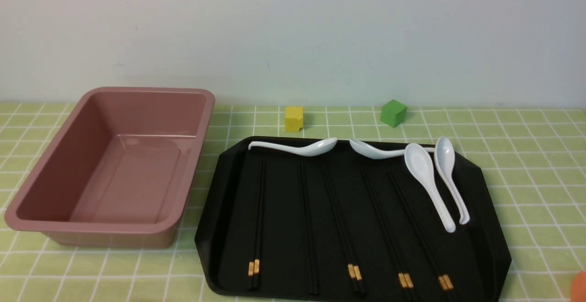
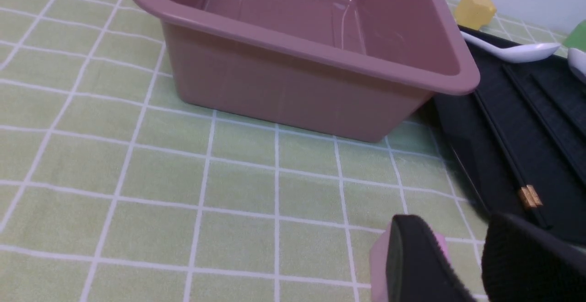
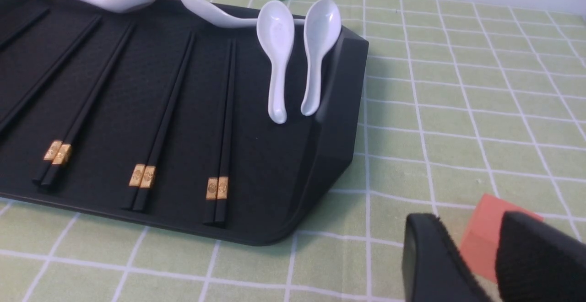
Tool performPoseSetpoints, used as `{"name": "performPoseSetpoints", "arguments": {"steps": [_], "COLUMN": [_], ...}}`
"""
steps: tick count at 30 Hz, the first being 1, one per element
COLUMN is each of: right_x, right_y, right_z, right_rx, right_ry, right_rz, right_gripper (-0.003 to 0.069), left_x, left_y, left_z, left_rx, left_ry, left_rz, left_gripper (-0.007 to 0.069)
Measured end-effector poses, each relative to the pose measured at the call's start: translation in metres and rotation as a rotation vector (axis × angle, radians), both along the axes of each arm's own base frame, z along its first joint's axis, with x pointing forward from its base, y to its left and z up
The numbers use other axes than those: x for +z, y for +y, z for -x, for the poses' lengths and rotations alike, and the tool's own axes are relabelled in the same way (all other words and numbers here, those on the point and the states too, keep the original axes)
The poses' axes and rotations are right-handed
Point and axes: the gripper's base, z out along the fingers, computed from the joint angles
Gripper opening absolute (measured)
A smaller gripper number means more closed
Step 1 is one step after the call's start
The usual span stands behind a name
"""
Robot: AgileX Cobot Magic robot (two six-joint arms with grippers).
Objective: On green tablecloth take chopsticks from black tray and put them in box.
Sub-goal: 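Reach over to the black tray and grasp a pair of chopsticks with the left gripper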
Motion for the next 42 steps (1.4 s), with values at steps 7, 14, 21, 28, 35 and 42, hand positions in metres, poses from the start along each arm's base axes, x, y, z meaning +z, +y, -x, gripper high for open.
{"name": "performPoseSetpoints", "arguments": {"steps": [7, 14, 21, 28, 35, 42], "right_x": [0.0, 0.0, 0.0, 0.0, 0.0, 0.0], "right_y": [0.0, 0.0, 0.0, 0.0, 0.0, 0.0], "right_z": [0.0, 0.0, 0.0, 0.0, 0.0, 0.0], "right_rx": [0.0, 0.0, 0.0, 0.0, 0.0, 0.0], "right_ry": [0.0, 0.0, 0.0, 0.0, 0.0, 0.0], "right_rz": [0.0, 0.0, 0.0, 0.0, 0.0, 0.0], "right_gripper": [0.0239, 0.0239, 0.0239, 0.0239, 0.0239, 0.0239], "left_x": [0.005, 0.016, 0.084, 0.128, 0.116, 0.088], "left_y": [-0.012, -0.016, -0.016, -0.035, -0.051, -0.131], "left_z": [0.001, 0.0, 0.009, -0.042, -0.136, -0.199], "left_rx": [0.053, 0.087, -0.05, -0.106, -0.142, -0.239], "left_ry": [0.09, 0.102, -0.092, 0.409, 0.97, 1.087], "left_rz": [0.675, 1.167, 1.044, 0.579, 0.253, 0.077], "left_gripper": [0.0238, 0.0234, 0.0045, -0.0013, -0.0013, -0.0013]}}
